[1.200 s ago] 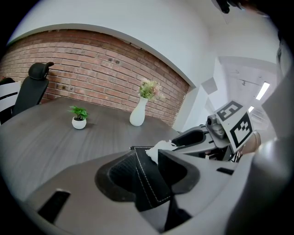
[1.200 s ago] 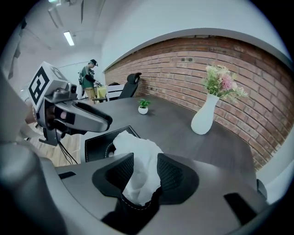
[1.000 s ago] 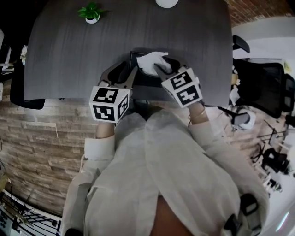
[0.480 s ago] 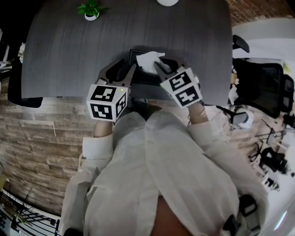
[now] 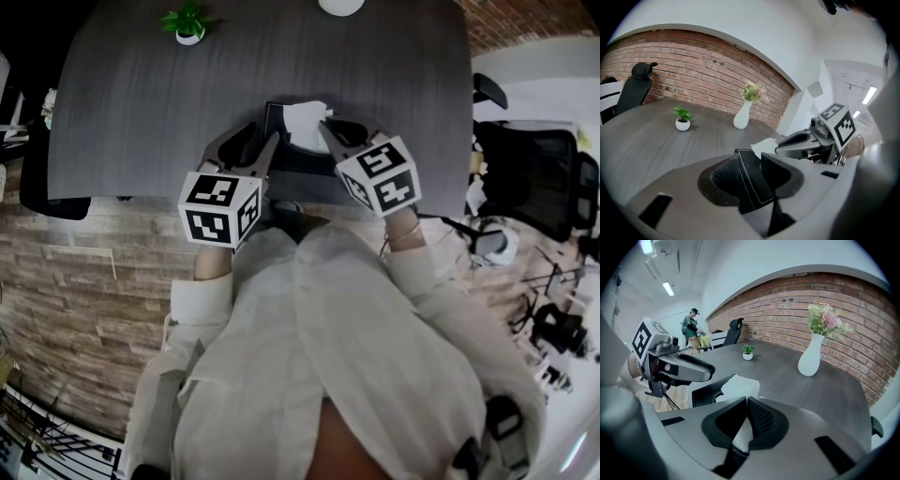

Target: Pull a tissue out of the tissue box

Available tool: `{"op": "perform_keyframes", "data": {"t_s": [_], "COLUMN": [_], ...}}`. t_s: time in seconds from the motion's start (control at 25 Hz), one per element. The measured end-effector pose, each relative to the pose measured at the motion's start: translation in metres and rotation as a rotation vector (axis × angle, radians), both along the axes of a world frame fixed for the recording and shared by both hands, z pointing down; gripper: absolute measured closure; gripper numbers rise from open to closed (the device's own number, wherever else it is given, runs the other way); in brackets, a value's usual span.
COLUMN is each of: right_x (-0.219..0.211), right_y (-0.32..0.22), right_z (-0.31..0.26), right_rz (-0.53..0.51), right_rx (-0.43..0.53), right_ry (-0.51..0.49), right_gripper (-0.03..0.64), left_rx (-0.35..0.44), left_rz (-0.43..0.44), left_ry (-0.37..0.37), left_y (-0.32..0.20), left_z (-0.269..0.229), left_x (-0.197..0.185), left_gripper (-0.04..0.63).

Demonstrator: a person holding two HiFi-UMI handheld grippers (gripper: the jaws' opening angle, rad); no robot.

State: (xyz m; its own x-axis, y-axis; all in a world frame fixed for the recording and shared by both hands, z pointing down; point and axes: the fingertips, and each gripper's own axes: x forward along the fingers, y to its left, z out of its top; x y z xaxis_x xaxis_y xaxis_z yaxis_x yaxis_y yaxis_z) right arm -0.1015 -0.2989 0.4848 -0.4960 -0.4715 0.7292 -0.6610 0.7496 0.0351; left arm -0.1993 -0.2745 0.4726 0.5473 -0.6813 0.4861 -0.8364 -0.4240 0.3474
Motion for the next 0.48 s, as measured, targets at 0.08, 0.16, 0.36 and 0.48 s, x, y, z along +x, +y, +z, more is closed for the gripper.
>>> {"op": "perform_keyframes", "data": {"t_s": [0.08, 0.16, 0.36, 0.48], "right_x": [0.003, 0.004, 0.01, 0.013], "right_y": [-0.001, -0.003, -0.003, -0.006], "right_z": [-0.003, -0.005, -0.012, -0.018], "right_rz": [0.015, 0.032, 0.071, 0.087], "right_rx": [-0.001, -0.008, -0.014, 0.0], "right_ry": [-0.022, -0.051, -0.105, -0.122], "right_gripper": [0.606, 0.606, 0.606, 0.606], "left_rx": [0.003, 0.007, 0.019, 0.026], "left_rz": [0.006, 0.009, 0.012, 0.015], "left_ry": [-0.004, -0.008, -0.019, -0.024], "left_y": [0.0, -0.001, 0.0, 0.0], "left_z": [-0.003, -0.005, -0.009, -0.012], "left_x": [0.001, 0.002, 0.004, 0.004], "left_gripper": [0.465, 0.465, 0.465, 0.465]}}
